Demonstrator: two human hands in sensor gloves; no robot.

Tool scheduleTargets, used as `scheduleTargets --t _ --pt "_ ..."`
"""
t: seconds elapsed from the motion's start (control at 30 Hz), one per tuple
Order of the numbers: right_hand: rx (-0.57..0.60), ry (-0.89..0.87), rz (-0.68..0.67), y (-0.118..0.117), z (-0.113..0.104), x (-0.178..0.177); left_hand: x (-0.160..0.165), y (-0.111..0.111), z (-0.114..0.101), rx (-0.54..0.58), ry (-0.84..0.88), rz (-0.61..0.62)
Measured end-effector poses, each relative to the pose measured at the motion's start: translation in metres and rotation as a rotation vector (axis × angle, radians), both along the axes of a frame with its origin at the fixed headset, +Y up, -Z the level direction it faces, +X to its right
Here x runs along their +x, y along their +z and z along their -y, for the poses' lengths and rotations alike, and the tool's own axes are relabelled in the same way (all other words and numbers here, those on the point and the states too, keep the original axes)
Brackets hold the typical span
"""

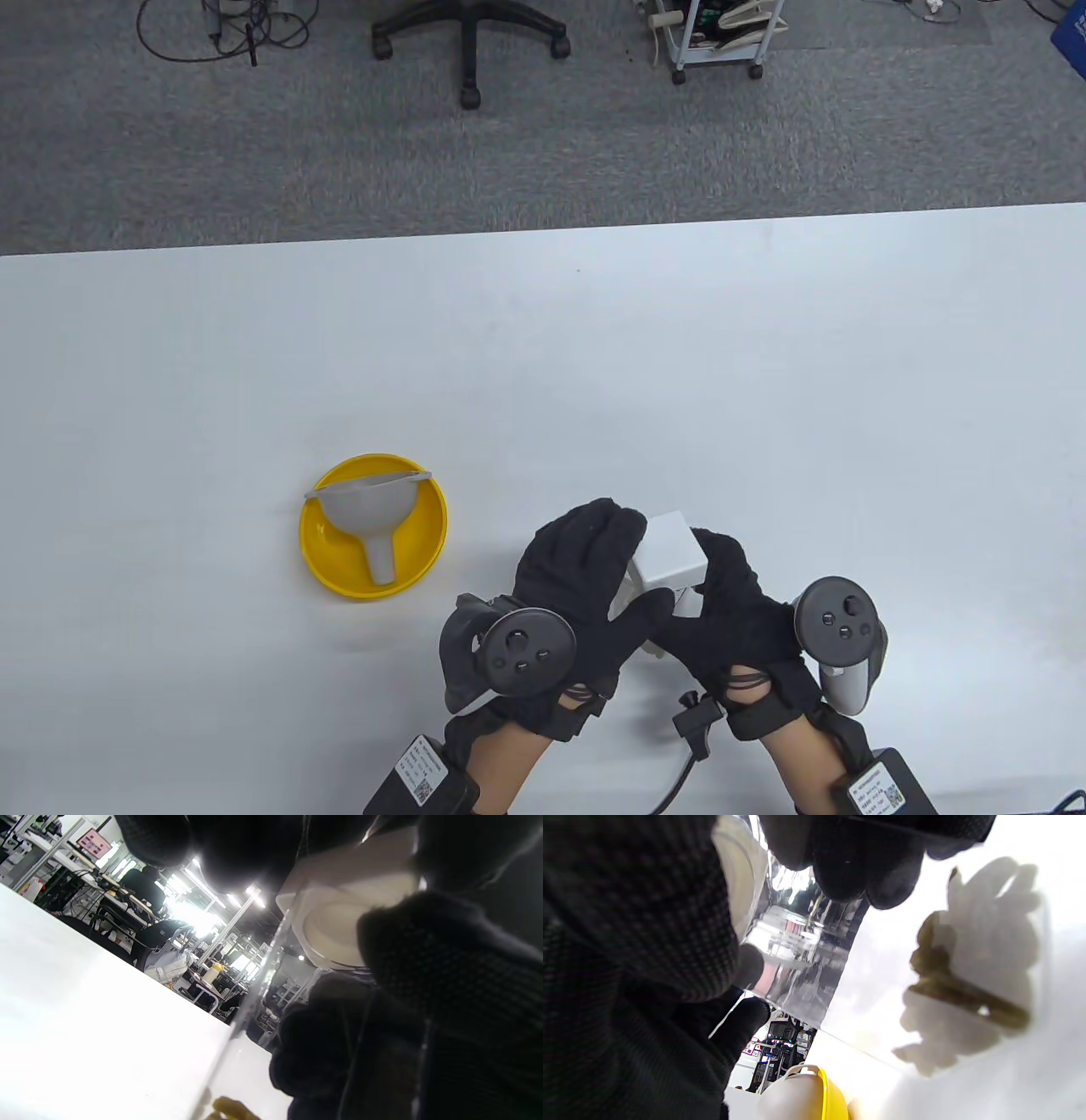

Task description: Transfer raisins through funnel into coffee jar

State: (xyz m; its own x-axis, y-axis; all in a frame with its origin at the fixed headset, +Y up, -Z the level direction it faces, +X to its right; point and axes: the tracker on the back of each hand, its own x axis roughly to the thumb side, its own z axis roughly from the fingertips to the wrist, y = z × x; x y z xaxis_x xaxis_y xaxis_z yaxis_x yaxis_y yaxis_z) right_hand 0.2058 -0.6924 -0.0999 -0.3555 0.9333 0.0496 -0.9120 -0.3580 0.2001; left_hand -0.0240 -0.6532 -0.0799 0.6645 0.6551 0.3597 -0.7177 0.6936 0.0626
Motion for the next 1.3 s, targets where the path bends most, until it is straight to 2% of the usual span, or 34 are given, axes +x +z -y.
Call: scheduleTargets --t 0.13,0.3,0.37,0.4,0.47,0.5,0.6,0.63,0.73,0.83,0.9,1.0,1.2,1.3 --pt "-0.009 -0.069 -0.05 0.0 -0.004 0.002 -0.006 -0.008 0.007 -0.086 0.188 0.123" --pt "-0.053 -0.251 -0.243 -0.003 -0.007 -0.001 -0.012 -0.024 0.023 -0.306 0.63 0.439" --pt "-0.089 -0.313 -0.297 -0.002 -0.006 -0.006 -0.012 -0.029 0.029 -0.369 0.703 0.545" --pt "-0.093 -0.313 -0.313 -0.002 -0.006 -0.007 -0.012 -0.03 0.031 -0.378 0.707 0.557" --pt "-0.094 -0.294 -0.278 -0.001 -0.005 -0.007 -0.014 -0.031 0.032 -0.405 0.71 0.547" --pt "-0.082 -0.269 -0.24 -0.001 -0.005 -0.006 -0.016 -0.03 0.029 -0.391 0.679 0.499" --pt "-0.032 -0.162 -0.131 0.001 -0.005 -0.005 -0.021 -0.023 0.019 -0.266 0.487 0.274" --pt "-0.013 -0.131 -0.095 0.002 -0.005 -0.005 -0.021 -0.02 0.016 -0.229 0.436 0.233" --pt "0.008 -0.054 -0.022 0.004 -0.004 -0.004 -0.015 -0.013 0.008 -0.144 0.28 0.184" --pt "0.01 -0.045 -0.03 0.005 -0.003 -0.005 -0.008 -0.009 0.006 -0.104 0.205 0.13" --pt "0.007 -0.039 -0.034 0.005 -0.003 -0.005 -0.007 -0.009 0.007 -0.104 0.204 0.136" --pt "-0.013 -0.075 -0.097 0.002 -0.002 -0.003 -0.009 -0.011 0.011 -0.131 0.305 0.183" --pt "-0.11 -0.18 -0.281 -0.006 0.002 -0.004 -0.018 -0.019 0.014 -0.218 0.44 0.328" --pt "-0.12 -0.209 -0.332 -0.007 0.002 -0.006 -0.02 -0.023 0.018 -0.256 0.513 0.395"
